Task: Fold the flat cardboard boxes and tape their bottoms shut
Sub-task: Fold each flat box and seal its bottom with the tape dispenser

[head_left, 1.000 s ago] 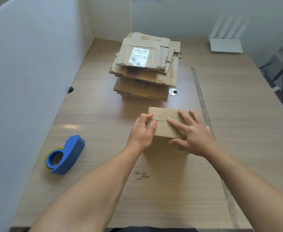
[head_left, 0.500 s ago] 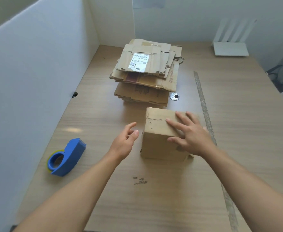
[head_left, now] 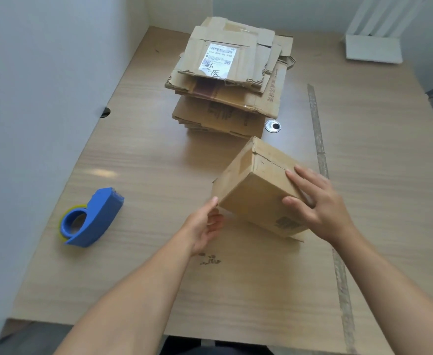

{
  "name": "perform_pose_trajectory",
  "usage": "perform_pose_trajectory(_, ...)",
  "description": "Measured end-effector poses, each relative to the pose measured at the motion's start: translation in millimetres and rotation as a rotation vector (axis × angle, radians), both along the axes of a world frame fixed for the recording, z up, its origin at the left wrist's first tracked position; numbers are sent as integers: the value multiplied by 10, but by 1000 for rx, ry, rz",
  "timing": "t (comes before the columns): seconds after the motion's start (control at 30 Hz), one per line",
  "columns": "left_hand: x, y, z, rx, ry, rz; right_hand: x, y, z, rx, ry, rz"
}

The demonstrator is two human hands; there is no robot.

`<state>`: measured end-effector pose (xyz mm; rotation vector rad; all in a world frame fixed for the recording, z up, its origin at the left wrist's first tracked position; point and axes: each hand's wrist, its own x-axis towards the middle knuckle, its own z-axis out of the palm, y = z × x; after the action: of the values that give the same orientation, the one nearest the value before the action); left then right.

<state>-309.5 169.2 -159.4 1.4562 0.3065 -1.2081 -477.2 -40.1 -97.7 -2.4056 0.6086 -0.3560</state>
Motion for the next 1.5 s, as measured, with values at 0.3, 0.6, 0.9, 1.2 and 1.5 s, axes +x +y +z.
perform_pose_trajectory(0.3, 210, -136, 254, -170, -209, 96, 173, -62, 190, -24, -115, -67)
perform_pose_trajectory(0.6, 236, 377, 10, 182, -366, 30, 446, 524, -86, -294, 40, 58)
perform_pose_trajectory(0.9, 350, 1149, -176, 369, -399, -152, 539, 1390, -356, -458, 193, 148)
perform_pose_trajectory(1.2, 1027, 1802, 400, 720, -1140, -468, 891, 1504, -178, -375, 265, 105)
perform_pose_trajectory(1.5, 1253, 2247, 139, 1026, -1001, -687, 893, 1552, -229, -246, 265, 112)
